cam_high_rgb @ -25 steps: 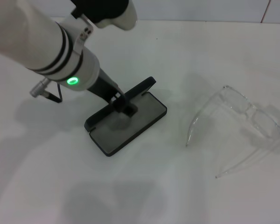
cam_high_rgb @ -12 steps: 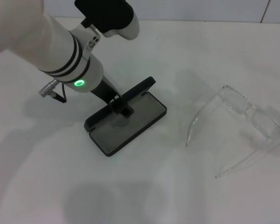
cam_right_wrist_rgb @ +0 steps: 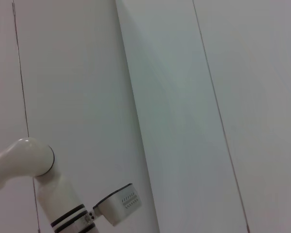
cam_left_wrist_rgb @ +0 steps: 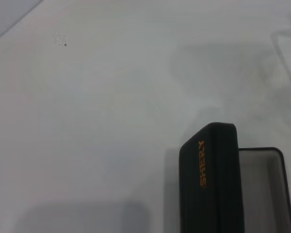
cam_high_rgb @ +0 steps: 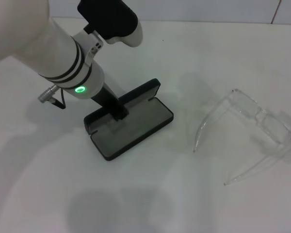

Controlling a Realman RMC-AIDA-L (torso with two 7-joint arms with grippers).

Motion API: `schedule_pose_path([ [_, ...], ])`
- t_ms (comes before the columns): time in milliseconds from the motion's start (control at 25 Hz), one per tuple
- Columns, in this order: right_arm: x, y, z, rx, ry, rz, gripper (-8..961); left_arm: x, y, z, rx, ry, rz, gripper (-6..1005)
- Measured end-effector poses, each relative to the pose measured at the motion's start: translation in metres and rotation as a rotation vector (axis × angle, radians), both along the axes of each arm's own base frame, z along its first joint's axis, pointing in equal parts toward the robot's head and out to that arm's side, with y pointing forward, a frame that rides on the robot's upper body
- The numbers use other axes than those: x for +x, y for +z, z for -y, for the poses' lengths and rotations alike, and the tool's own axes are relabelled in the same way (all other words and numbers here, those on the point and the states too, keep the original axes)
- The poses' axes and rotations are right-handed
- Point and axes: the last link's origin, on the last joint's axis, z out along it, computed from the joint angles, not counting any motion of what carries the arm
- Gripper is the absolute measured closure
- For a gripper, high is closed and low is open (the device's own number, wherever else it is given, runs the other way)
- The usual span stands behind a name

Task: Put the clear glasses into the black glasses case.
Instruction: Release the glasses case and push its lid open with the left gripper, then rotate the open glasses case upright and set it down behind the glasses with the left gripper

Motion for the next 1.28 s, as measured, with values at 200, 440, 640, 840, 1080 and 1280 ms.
schedule_pose_path([
  [200, 0.0, 0.0, 0.0, 0.005, -0.002, -0.004, 72, 0.005, -0.003, 0.004, -0.015, -0.031, -0.007, 720],
  [440, 0.004, 0.006, 0.005, 0.046, -0.016, -0.026, 72, 0.017, -0.002, 0.013, -0.033, -0.118, -0.006, 805],
  [640, 0.01, 0.017, 0.022, 0.157, -0.001, -0.104, 72, 0.026, -0.003, 0.035, -0.081, -0.34, -0.041, 813],
  [840, 0.014, 0.029, 0.041, 0.264, 0.017, -0.159, 72, 0.03, -0.012, 0.048, -0.07, -0.508, -0.102, 828],
  [1080, 0.017, 0.03, 0.048, 0.288, 0.004, -0.164, 73, 0.028, -0.022, 0.049, -0.084, -0.59, -0.12, 892],
  [1280, 0.017, 0.03, 0.049, 0.288, 0.002, -0.165, 73, 0.025, -0.032, 0.048, -0.09, -0.654, -0.122, 908],
])
